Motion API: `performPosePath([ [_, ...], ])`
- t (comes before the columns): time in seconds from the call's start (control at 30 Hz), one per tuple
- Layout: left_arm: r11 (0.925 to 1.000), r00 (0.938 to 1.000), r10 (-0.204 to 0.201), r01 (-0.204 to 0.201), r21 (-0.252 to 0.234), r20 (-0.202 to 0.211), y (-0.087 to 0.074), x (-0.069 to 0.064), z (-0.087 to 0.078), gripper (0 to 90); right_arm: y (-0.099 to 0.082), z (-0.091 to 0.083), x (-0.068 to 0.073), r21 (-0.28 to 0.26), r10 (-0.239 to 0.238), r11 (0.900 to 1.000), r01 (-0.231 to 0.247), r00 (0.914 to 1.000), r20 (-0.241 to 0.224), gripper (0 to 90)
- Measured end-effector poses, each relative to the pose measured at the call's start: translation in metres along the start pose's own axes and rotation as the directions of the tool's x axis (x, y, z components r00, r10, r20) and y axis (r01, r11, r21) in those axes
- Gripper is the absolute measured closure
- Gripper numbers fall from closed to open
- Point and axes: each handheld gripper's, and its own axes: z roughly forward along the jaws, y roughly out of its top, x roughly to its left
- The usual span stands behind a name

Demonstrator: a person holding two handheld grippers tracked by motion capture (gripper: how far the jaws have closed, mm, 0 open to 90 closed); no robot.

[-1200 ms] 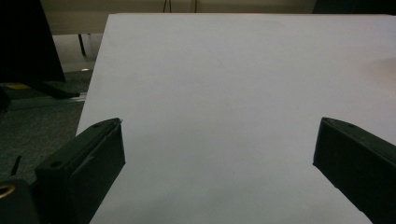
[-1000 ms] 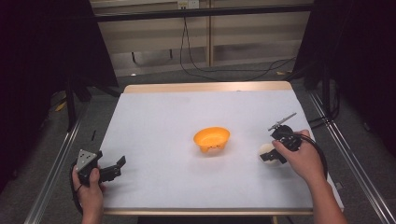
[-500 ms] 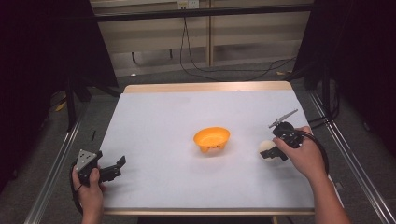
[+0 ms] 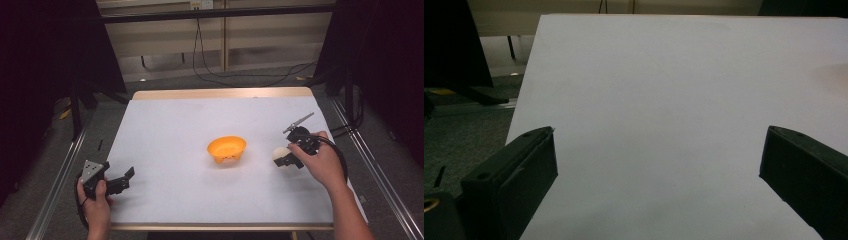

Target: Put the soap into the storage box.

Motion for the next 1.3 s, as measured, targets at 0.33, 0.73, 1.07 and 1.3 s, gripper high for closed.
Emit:
performPosePath([
  [0.33,1.0000,1.0000,-0.002,0.002,-0.005,0.005,0.000,0.001,0.000,1.9,0.014,0.000,0.006,0.010,-0.028,0.9996,0.028,0.9996,-0.001,24.2],
  [0.73,1.0000,1.0000,-0.005,0.005,-0.006,0.008,0.000,0.001,0.000,1.8,0.036,-0.005,0.014,-0.008,-0.063,0.9980,0.063,0.9980,-0.005,24.2],
  [1.07,1.0000,0.9999,-0.006,0.006,-0.006,0.008,0.000,0.001,-0.001,1.8,0.055,-0.007,0.021,-0.022,-0.088,0.9959,0.088,0.9959,-0.023,24.2],
  [1.3,1.0000,0.9999,-0.005,0.005,-0.007,0.009,0.000,0.001,-0.001,1.9,0.064,-0.003,0.024,-0.020,-0.106,0.9943,0.105,0.9940,-0.029,24.2],
])
